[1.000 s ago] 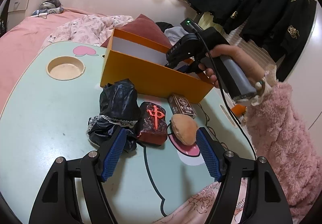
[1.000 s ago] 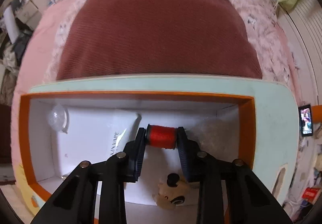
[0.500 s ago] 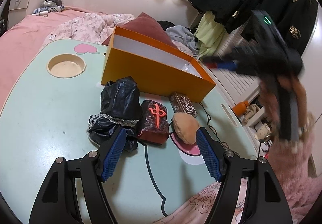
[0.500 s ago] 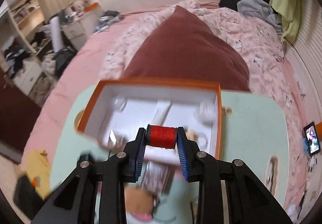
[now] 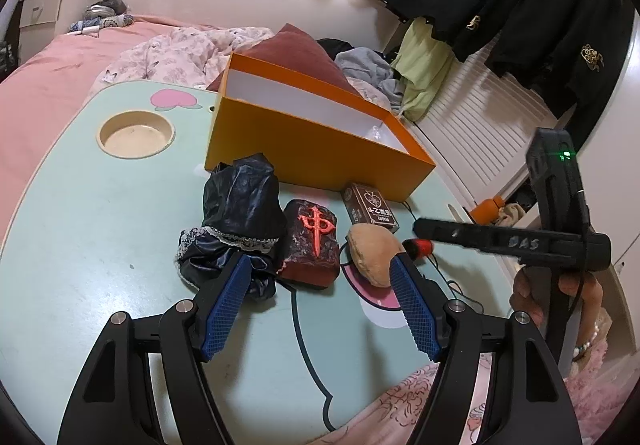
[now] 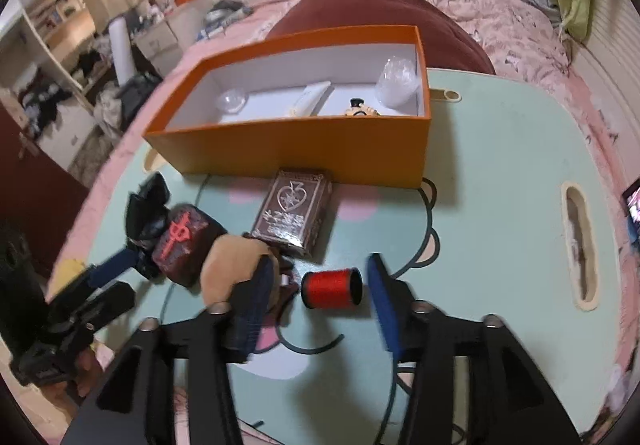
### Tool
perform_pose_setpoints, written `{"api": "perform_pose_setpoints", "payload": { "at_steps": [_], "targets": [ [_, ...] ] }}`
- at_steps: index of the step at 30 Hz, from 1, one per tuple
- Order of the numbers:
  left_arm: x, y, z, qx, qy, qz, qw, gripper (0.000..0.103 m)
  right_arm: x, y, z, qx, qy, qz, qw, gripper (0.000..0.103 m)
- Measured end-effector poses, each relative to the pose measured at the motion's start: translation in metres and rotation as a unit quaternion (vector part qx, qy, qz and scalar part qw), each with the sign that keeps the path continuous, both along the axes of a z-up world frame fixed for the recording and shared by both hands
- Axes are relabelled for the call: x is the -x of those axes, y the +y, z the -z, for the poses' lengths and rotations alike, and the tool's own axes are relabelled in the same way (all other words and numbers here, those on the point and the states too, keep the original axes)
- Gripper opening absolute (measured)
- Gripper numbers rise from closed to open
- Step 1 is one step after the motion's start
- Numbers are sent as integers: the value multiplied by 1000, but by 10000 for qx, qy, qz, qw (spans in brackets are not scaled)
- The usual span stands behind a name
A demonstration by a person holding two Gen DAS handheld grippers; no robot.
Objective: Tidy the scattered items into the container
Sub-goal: 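Grasp the red thread spool with the right gripper, set it on the table, then grasp the white lip tube with the left gripper, set it on the table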
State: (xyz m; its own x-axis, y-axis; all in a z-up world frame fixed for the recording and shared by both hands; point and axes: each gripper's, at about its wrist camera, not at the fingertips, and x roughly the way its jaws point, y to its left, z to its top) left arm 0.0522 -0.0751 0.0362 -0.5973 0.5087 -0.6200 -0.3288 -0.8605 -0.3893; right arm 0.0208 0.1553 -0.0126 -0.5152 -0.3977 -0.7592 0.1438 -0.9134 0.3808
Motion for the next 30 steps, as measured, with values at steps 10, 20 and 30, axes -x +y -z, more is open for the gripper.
{"api": "perform_pose_setpoints", "payload": {
  "at_steps": [10,20,30],
  "targets": [
    [61,47,-75,829,110,142,9964,72,-19,29,-21,178,755,620,9951,80],
    [204,130,-20,1700,-1662,158,9712,72,-31,42,-25,-14,1036,817,9913,80],
    [226,150,13,2357,-1882,209,9532,24,-35,42,-25,-62,1157,766,9903,76]
  ]
}}
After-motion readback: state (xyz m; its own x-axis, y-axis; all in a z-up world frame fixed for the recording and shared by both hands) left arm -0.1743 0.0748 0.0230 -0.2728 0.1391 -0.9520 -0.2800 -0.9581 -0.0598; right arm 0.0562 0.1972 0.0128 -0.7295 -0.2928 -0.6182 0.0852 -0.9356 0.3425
